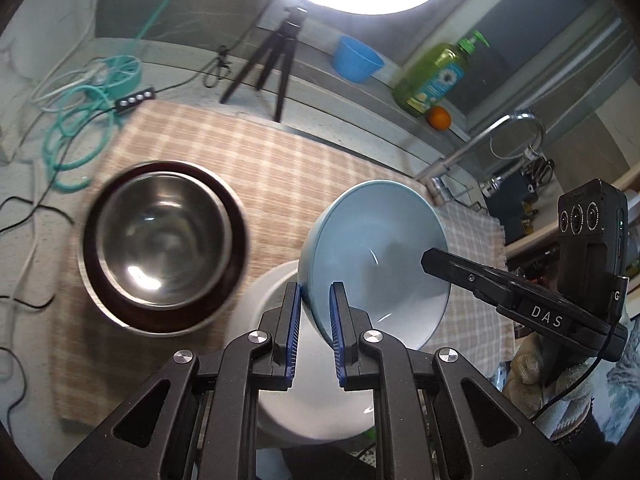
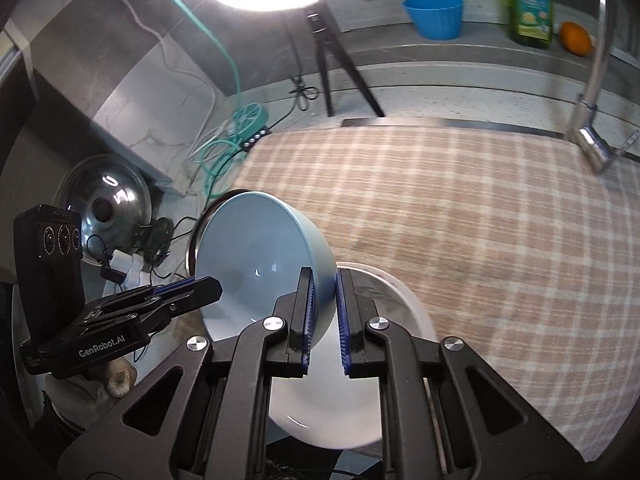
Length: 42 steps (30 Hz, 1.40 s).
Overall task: Organize plates and bowls
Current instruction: 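Lift and carry the pale blue bowl over the nested steel bowls, then lower the pale blue bowl into the red-bottomed bowl and open the left gripper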
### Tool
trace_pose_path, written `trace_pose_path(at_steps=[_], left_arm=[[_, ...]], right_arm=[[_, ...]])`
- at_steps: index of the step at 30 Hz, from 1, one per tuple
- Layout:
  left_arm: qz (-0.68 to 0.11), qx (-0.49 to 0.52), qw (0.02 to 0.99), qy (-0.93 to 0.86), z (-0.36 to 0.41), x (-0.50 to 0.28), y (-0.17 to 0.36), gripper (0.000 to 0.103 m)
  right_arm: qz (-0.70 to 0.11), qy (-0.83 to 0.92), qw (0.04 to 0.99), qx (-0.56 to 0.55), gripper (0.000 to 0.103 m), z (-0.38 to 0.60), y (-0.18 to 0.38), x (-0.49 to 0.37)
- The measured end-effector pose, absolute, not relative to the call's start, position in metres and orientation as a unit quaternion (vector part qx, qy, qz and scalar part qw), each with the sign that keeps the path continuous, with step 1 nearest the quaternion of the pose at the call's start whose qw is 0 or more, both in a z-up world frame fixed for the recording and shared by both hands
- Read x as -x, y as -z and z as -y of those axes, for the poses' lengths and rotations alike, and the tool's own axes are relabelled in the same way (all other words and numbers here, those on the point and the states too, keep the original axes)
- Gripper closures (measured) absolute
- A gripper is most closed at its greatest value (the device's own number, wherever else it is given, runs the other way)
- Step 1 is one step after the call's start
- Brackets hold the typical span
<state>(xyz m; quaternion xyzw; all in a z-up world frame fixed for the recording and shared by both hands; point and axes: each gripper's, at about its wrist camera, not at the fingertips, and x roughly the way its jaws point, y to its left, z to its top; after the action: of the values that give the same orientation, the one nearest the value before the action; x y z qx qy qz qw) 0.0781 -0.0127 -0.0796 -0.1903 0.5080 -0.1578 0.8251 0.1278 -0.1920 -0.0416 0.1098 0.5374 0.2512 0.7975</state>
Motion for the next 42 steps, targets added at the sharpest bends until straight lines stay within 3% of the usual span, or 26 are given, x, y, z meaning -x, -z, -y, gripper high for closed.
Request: trace_pose_path(at_steps=[19, 42], left_arm=[[-0.518, 0.229, 0.820, 0.076, -0.093, -0.091, 0.105, 0.090], [-0.545, 0.232, 0.803, 0.068, -0.106, -0.106, 0.130, 0.090]], right_arm=[[-0.569, -0.289, 0.764, -0.093, 0.092, 0.077, 0.071, -0.169], [-0.602, -0.268, 0.748, -0.079, 0.092, 0.057, 0.107, -0.185]])
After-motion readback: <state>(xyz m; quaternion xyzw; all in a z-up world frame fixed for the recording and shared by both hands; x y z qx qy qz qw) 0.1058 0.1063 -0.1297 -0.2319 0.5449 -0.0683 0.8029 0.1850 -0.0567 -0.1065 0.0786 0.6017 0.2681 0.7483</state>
